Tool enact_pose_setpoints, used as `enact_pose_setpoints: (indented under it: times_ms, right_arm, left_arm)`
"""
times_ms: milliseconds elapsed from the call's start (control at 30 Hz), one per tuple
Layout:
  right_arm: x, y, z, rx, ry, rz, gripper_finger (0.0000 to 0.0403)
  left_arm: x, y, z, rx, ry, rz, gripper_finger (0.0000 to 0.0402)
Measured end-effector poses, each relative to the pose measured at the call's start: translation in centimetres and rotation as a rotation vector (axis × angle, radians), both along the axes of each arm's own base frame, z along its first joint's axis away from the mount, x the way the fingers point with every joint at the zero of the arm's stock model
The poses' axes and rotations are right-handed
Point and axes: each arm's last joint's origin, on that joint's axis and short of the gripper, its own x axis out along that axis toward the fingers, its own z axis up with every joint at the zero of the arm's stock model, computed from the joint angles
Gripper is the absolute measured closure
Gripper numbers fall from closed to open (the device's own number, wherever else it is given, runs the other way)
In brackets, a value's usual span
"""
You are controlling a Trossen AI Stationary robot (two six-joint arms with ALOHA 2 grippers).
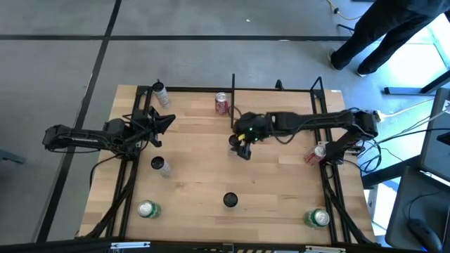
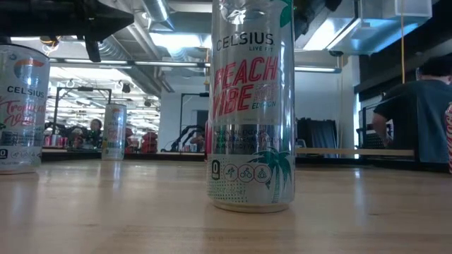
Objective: Place canned beverage on shelf
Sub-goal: Put the top white-pink soda can on the shelf
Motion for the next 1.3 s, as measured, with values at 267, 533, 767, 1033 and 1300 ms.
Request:
enact_pose_setpoints:
  times_ms: [267,533,767,1033,1300]
  right_arm:
    - [1.0,0.2,-2.2,-0.069,0.069,-0.032,0.0041]
    - [0.9,0.2,-2.9,-0.097,0.081,-0.002,0.0150]
    - [0.3,0.2,-2.1,-0.102,0.057,0.006,0.0186]
    - [-4.3,-1.6,4.8,-0.114,-0.003,-0.064,0.0186]
    - [-12.2,-6.0,9.0,-0.175,0.074,-0.231,0.0186]
  left_arm:
    - [0.0,0.0,0.0,0.006,0.003,0.002,0.0386]
    - [0.0,0.0,0.0,0.006,0.003,0.002,0.0386]
    - [0.0,0.0,0.0,0.006,0.003,0.002,0.0386]
    - [0.0,0.0,0.0,0.005,-0.001,0.001,0.0386]
    - [0.0,0.0,0.0,0.004,-0.001,0.009,0.0386]
